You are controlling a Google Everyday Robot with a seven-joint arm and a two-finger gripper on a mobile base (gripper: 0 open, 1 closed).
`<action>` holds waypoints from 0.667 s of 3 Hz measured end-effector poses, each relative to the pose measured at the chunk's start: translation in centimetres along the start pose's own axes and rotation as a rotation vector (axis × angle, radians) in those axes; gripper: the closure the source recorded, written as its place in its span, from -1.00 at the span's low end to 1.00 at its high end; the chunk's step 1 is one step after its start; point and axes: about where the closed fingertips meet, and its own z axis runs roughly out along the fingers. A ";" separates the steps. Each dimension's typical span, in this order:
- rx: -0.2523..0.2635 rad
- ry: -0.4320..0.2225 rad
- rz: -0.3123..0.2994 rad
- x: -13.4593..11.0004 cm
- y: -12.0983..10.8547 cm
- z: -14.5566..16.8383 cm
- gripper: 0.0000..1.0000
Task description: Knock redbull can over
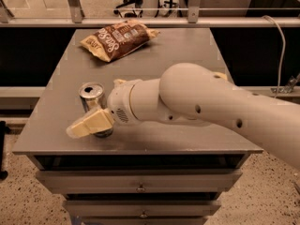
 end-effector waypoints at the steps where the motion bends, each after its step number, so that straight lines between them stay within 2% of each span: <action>1: 0.048 -0.070 0.012 -1.6 -2.3 0.3 -1.00; 2: 0.106 -0.145 0.000 -4.9 -5.6 0.6 -1.00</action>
Offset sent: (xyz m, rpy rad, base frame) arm 0.1210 0.0020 0.0783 0.1685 -0.1940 -0.1532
